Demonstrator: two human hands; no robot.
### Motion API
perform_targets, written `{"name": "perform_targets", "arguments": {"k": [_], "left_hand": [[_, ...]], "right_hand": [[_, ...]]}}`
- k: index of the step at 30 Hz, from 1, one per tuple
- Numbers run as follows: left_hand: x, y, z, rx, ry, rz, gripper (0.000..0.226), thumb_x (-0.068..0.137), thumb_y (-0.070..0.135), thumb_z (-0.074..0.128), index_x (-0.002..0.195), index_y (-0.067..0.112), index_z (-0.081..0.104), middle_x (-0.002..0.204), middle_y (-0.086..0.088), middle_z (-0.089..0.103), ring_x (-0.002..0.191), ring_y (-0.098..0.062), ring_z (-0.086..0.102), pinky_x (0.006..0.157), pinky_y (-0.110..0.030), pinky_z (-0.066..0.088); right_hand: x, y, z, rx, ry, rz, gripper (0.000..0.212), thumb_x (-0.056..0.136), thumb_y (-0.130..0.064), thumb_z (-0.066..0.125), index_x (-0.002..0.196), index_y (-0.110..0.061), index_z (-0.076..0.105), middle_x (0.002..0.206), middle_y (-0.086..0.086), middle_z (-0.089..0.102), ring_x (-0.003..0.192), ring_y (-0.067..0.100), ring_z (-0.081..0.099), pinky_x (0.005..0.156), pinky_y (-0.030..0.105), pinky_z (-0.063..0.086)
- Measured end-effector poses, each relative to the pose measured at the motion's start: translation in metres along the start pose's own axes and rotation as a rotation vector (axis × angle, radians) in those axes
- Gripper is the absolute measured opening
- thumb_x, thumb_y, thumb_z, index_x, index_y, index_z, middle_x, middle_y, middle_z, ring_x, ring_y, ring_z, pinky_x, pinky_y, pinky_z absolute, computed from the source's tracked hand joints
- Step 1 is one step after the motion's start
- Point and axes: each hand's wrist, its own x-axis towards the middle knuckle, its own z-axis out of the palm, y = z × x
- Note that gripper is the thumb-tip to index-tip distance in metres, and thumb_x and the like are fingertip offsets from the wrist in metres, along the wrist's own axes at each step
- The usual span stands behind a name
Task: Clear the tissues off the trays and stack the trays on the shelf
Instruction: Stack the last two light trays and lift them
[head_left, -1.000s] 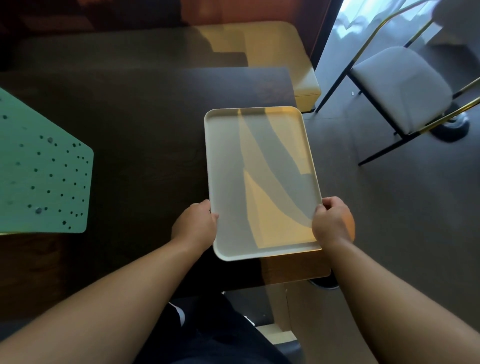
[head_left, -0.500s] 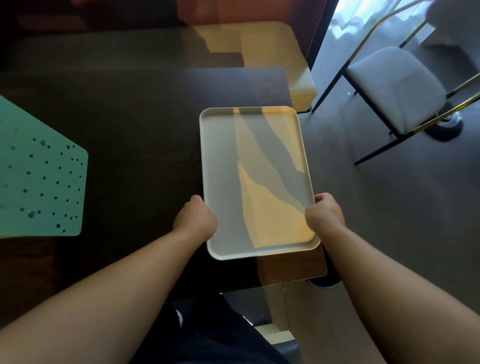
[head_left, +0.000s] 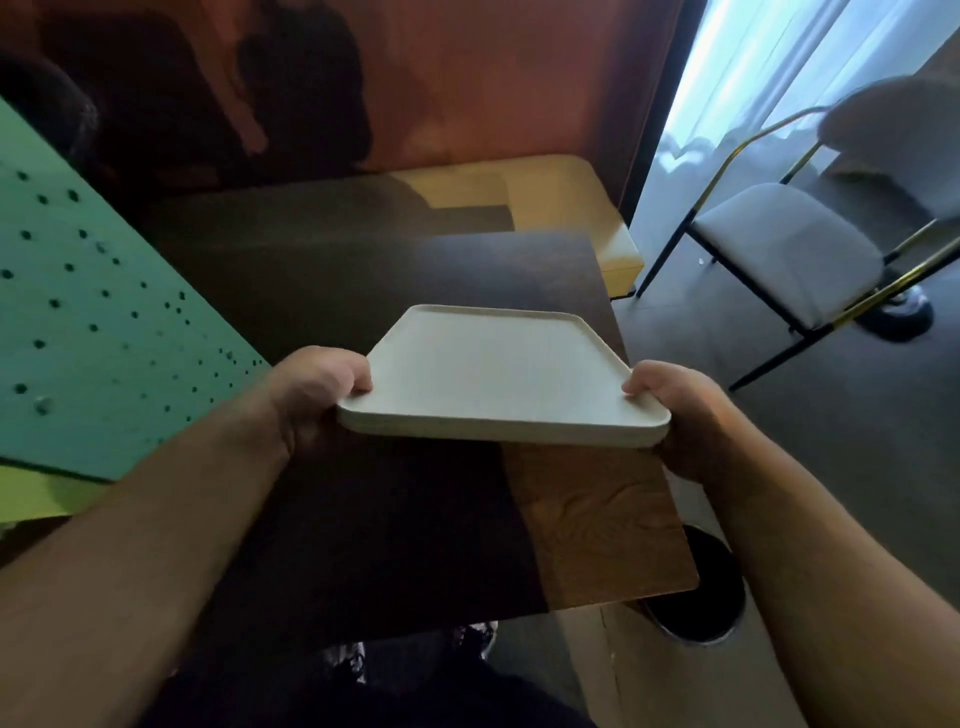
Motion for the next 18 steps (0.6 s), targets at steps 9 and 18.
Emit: {"name": "perform_targets", "arguments": {"k": [9,18], "left_hand": [[-0.068,-0.01,-0.083,-0.356,-0.415,0.18,0.043,0.091,0.014,0.035,0.1,-0.014,0.066,0.068,-0.017,0.068,0.057,-0.021,0.069,0.068,-0.035,0.06],[-0.121,-0.073,-0.16,-0.254,-0.494,0.224,0.058,0.1,0.049,0.04,0.118,-0.003,0.058,0.072,-0.017,0.062,0.064,-0.023,0.062,0.057,-0.032,0.061]], "right_hand": [[-0.085,-0.019,0.043,0.194,-0.421,-0.156,0.045,0.102,-0.021,0.031,0.08,-0.005,0.067,0.049,0.003,0.059,0.029,0.009,0.046,0.03,0.014,0.035],[-0.176,0.043,0.09,0.132,-0.171,-0.344,0.037,0.101,-0.035,0.035,0.096,-0.012,0.062,0.062,0.004,0.05,0.042,0.011,0.037,0.039,0.021,0.027]]}}
